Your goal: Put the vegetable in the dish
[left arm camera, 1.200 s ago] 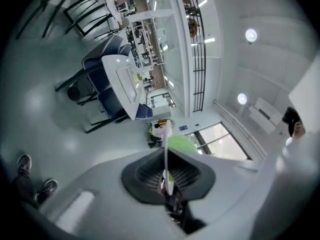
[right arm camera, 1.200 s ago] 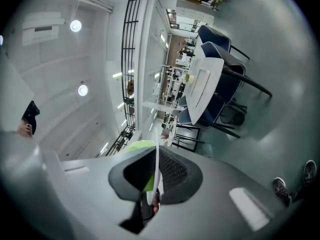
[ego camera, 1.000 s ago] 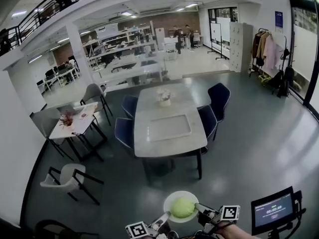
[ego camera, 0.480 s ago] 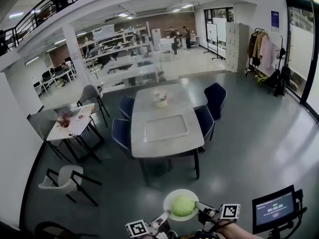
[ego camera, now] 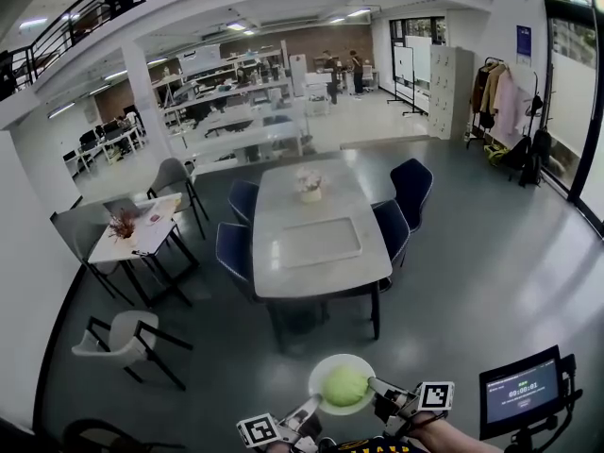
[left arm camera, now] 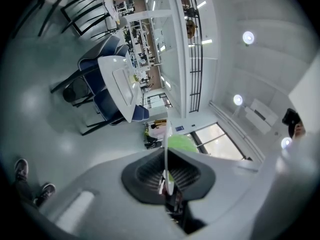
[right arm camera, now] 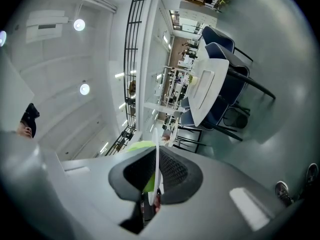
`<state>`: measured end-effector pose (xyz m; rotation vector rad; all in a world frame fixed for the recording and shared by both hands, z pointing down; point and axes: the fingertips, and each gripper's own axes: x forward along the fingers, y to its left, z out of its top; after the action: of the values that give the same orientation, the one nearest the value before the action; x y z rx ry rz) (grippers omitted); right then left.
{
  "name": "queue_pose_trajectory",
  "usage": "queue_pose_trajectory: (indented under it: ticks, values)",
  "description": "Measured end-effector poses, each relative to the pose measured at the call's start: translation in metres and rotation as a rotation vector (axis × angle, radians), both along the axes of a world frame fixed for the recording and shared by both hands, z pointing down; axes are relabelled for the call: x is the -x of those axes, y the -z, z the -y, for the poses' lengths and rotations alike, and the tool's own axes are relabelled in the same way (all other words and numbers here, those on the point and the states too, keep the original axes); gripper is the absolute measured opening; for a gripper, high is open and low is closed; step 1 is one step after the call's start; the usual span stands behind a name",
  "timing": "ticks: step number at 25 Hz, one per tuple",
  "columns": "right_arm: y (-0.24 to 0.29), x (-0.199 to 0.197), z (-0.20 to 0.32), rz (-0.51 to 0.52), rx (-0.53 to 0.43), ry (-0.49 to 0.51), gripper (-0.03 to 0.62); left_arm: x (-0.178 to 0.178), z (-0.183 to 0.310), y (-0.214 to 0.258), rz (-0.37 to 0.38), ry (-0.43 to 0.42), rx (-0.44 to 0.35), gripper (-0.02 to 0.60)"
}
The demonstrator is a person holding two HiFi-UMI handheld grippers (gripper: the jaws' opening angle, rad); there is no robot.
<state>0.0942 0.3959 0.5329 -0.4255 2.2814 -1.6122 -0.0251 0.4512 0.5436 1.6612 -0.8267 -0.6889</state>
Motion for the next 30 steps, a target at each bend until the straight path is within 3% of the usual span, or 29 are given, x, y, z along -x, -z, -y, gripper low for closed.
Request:
queue_pose_trajectory:
  ticks: [4,18,30]
  values:
    - [-0.015,0.039,0.007,-0.007,-0.017,-0.01,0.018,0.042,0.008,-0.02,0.024,-0.01,-0.027,0.015]
    - [0.002,0.038,0.01,-0.032,-0.013,-0.041,0.017,0.039,0.016,-0.006,-0.036,-0.042,-0.028,0.015]
    - [-0.003,0.037,-0.007,-0.053,0.013,-0.042,0.017,0.039,-0.002,-0.013,-0.04,-0.044,0.04,0.015]
